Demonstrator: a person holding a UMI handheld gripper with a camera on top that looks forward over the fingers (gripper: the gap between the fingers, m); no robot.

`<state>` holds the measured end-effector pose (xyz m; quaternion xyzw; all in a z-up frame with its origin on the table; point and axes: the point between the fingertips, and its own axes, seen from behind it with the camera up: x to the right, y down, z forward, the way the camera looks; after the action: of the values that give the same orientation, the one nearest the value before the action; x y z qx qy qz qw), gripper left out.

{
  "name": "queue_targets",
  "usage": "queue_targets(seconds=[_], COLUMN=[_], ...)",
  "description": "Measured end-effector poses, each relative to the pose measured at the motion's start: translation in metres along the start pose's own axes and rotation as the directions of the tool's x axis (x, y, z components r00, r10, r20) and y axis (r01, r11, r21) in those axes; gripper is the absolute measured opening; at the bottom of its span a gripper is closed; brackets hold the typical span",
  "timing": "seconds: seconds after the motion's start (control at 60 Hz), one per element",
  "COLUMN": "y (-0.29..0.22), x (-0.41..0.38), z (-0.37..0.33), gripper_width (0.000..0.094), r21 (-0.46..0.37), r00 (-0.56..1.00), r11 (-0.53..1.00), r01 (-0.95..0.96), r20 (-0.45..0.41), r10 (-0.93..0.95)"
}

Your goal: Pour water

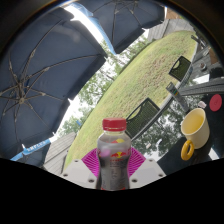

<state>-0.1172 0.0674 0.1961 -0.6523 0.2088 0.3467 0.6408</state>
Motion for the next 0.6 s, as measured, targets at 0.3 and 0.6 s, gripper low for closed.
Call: queue_targets(seconds=[0.3, 0.6], y=[-0.068, -0.064], x=[0.101, 0.121], z=[0.025, 0.029], gripper_width=[0.0328, 0.033], r21=[0.095, 0.036], r00=[0.711, 0.419], r11=[0.706, 0.418], r01=[-0.702, -0.908], r20=[0.062, 0.081], r10=[0.7, 0.904])
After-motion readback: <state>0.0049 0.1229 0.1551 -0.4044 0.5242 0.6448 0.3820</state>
